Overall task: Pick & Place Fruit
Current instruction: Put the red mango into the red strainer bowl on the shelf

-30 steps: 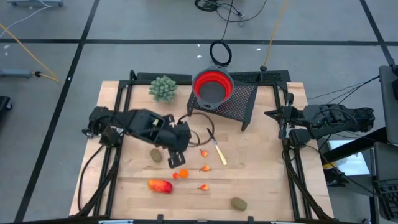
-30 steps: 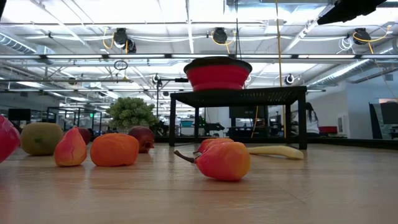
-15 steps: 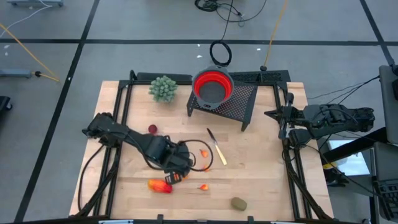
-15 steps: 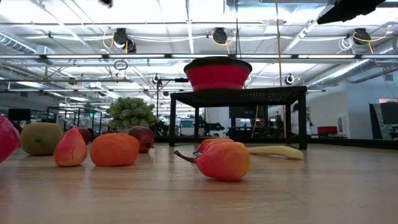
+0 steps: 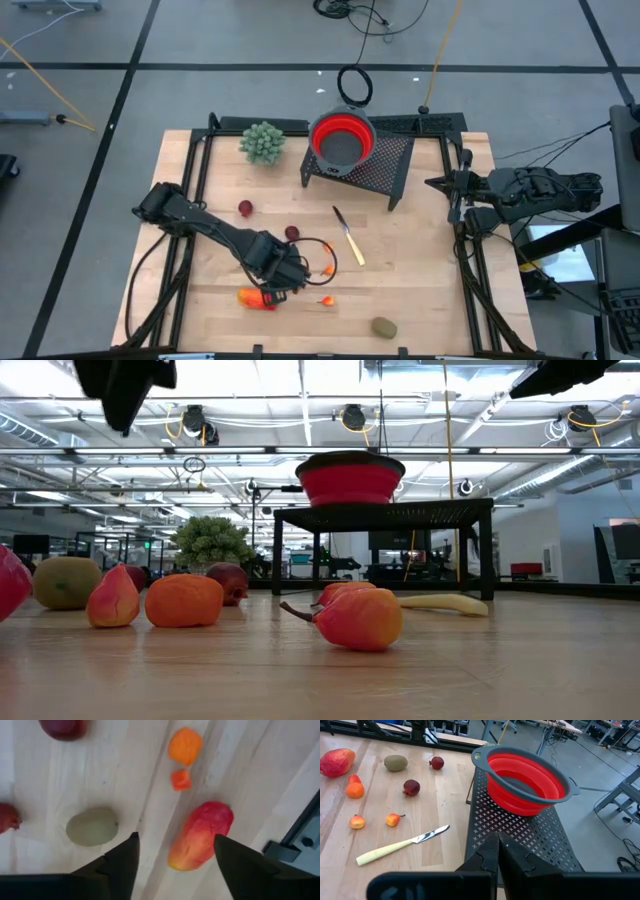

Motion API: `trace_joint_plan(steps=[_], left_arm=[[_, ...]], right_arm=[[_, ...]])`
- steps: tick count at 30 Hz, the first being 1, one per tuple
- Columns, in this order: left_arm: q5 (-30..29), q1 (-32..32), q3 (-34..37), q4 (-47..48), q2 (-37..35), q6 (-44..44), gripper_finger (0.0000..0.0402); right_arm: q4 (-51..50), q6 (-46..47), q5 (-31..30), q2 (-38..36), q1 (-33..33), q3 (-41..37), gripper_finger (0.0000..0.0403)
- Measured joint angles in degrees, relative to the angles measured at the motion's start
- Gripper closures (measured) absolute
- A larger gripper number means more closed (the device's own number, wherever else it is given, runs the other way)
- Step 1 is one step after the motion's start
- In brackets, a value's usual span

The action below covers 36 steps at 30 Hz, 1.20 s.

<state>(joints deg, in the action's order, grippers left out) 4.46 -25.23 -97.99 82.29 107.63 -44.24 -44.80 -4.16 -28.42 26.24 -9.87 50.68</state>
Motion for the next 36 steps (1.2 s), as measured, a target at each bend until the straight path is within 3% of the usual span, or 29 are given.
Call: trace_joint_plan(steps=[9, 23, 30, 36], left_arm=[[0.22, -0.19, 2.4, 0.12, 0.02, 3.41, 0.008], [-4.05, -0.34, 2.18, -0.62, 0.02, 0.59, 0.0066], [-4.04, -2.48, 2.16, -3.6, 0.02, 3.94, 0.0009], [-4.35, -4.99, 2.16, -4.43, 0.02, 4.4, 0.0034]], right_arm=[[0.0, 0.02, 0.0, 0.02, 0.0, 0.0, 0.0403], [0.0, 0.04, 0.0, 0.02, 0.01, 0.0, 0.0403], [0.0, 0.04, 0.0, 0.02, 0.0, 0.0, 0.0403], [0.0, 0.04, 0.0, 0.02, 0.01, 0.0, 0.0403]])
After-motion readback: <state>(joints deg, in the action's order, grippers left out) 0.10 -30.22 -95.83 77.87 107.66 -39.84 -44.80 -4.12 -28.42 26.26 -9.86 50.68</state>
